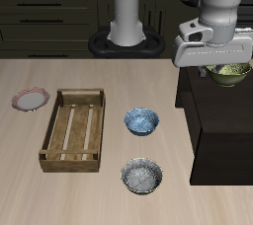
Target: Place the green bowl in the wooden tray
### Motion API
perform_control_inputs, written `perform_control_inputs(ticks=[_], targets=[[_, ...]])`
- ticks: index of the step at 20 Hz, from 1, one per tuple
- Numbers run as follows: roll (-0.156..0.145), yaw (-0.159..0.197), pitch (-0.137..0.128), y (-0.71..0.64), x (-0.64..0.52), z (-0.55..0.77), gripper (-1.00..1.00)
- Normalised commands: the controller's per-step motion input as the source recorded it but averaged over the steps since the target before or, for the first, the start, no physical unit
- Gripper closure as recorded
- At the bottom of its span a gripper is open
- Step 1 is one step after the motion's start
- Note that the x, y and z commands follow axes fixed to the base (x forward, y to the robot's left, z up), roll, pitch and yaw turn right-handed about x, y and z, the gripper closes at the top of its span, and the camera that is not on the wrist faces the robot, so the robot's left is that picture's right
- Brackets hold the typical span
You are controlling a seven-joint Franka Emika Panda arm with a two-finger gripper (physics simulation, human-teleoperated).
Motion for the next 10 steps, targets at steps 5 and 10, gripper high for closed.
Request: perform_control_inputs(ticks=[5, 10], targets=[[0.022, -0.021, -0.023, -0.11, 0.01, 0.11, 1.00], [0.010, -0.002, -0.030, -0.28, -0.10, 0.16, 1.00]])
